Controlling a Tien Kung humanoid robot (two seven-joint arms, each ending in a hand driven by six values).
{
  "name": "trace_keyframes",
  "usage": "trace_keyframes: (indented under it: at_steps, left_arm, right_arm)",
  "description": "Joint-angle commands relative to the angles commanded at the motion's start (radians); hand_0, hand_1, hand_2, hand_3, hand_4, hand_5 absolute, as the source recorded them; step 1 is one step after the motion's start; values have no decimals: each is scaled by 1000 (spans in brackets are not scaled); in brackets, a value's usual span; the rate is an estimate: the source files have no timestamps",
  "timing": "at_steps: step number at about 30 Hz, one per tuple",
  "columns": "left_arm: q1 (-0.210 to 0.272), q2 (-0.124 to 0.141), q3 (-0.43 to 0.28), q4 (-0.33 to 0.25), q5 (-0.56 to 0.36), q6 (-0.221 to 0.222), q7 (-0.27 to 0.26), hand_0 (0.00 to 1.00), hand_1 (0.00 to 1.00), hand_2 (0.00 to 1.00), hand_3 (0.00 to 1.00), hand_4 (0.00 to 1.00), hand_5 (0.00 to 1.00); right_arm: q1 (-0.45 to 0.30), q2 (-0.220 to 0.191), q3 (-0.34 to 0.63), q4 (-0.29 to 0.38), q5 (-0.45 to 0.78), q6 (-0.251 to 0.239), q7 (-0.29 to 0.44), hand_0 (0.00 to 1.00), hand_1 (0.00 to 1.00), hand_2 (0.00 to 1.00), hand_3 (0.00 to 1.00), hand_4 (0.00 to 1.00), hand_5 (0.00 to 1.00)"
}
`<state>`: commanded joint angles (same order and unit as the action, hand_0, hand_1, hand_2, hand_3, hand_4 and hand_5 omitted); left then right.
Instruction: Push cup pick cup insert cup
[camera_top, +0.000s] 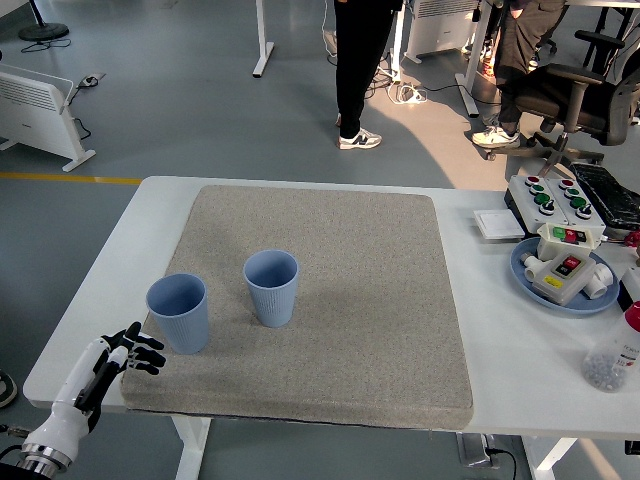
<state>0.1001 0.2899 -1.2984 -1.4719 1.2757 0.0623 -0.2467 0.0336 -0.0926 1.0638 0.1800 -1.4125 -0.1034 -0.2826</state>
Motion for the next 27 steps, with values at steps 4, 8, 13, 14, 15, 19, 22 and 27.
trace_keyframes:
  at_steps: [4, 8, 13, 14, 15, 19, 22, 27]
  left_arm:
    - [-25, 2, 19, 10, -6, -4, 3, 454, 470, 452, 426, 672, 998]
    - [-70, 6, 55, 49, -12, -15, 8, 524, 503, 469, 445, 678, 998]
    - [-125, 1, 89, 112, -14, -16, 4, 524, 503, 469, 445, 678, 998]
    - [-132, 0, 91, 121, -17, -16, 3, 557, 554, 480, 451, 680, 998]
    - [-141, -2, 93, 132, -20, -16, 0, 557, 554, 480, 451, 680, 998]
    - [-162, 3, 103, 161, -25, -21, -1, 557, 554, 480, 451, 680, 998]
    - [-180, 9, 116, 186, -22, -21, -3, 586, 574, 482, 452, 686, 998]
    - [-209, 14, 131, 225, -21, -19, -6, 598, 577, 484, 454, 695, 998]
  right_arm:
    - [1, 0, -3, 0, 4, 0, 0, 528, 546, 507, 602, 208, 998]
    - [1, 1, -4, 0, 4, 1, 0, 528, 546, 507, 602, 206, 998]
    - [1, 3, -4, 0, 1, 1, 0, 528, 546, 507, 602, 206, 998]
    - [0, 3, -4, 0, 1, 1, 0, 528, 546, 507, 602, 205, 998]
    - [0, 3, -3, 0, 0, 1, -1, 528, 546, 507, 602, 205, 998]
    - [1, 4, -3, 0, -2, 2, -1, 528, 546, 507, 602, 205, 998]
    - [2, 5, -3, 0, -1, 2, -1, 528, 546, 507, 602, 204, 998]
    - [2, 6, -5, 0, 3, 2, -2, 528, 546, 507, 602, 204, 998]
